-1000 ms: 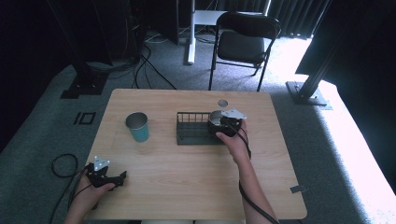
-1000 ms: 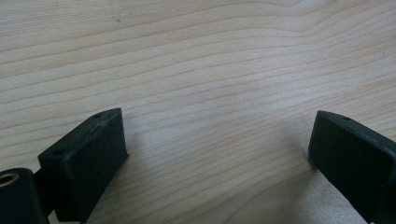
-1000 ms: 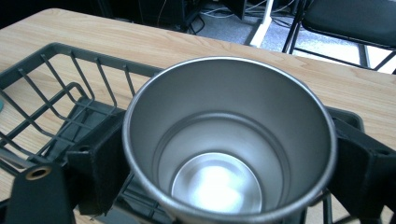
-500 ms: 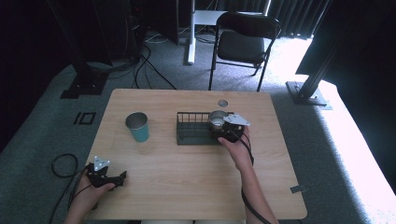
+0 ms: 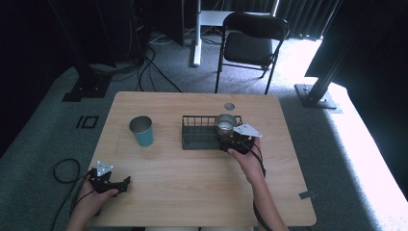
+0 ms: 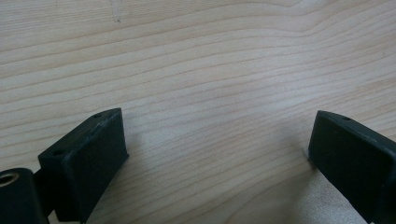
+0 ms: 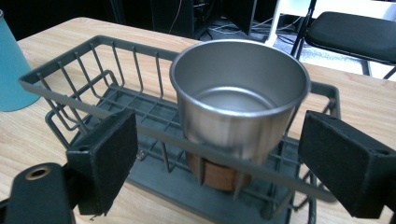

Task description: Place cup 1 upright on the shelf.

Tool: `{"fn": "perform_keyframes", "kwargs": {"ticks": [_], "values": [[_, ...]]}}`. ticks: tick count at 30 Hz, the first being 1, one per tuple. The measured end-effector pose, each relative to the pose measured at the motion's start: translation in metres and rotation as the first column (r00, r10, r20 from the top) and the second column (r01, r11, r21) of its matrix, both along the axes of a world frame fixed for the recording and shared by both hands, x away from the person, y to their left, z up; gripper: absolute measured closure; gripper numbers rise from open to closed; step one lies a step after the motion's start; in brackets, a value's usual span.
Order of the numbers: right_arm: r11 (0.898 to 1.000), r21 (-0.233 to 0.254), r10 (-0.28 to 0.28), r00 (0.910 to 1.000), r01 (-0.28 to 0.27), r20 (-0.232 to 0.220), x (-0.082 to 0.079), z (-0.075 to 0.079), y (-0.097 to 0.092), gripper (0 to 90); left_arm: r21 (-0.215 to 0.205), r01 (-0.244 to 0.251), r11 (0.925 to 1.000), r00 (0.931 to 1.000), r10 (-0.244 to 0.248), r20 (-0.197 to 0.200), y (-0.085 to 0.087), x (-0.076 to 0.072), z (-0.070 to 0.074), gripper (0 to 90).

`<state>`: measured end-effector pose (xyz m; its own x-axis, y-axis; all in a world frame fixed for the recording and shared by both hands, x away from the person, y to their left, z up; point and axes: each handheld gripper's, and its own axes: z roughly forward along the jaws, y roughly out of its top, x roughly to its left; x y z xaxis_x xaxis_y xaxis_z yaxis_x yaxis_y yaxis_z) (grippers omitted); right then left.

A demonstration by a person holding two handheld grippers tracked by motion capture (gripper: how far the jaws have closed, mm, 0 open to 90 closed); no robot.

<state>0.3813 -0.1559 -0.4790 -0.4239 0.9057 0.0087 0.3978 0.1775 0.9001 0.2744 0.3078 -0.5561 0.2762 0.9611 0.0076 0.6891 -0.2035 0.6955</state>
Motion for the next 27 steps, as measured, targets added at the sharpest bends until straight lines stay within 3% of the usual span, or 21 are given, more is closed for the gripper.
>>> {"fn": "perform_keyframes", "kwargs": {"ticks": [11, 27], "values": [[1.000, 0.011, -0.018, 0.9998, 0.018, 0.008, -0.016, -0.005, -0.018, 11.8, 0.000, -0.001, 1.0000, 1.0000, 0.001, 0.001, 0.000, 0.000, 0.000, 5.0], [0.999, -0.005, -0.048, 0.9980, 0.048, -0.040, -0.036, -0.033, -0.049, 11.8, 0.001, 0.001, 1.0000, 1.0000, -0.001, 0.000, 0.000, 0.000, 0.000, 5.0]]}}
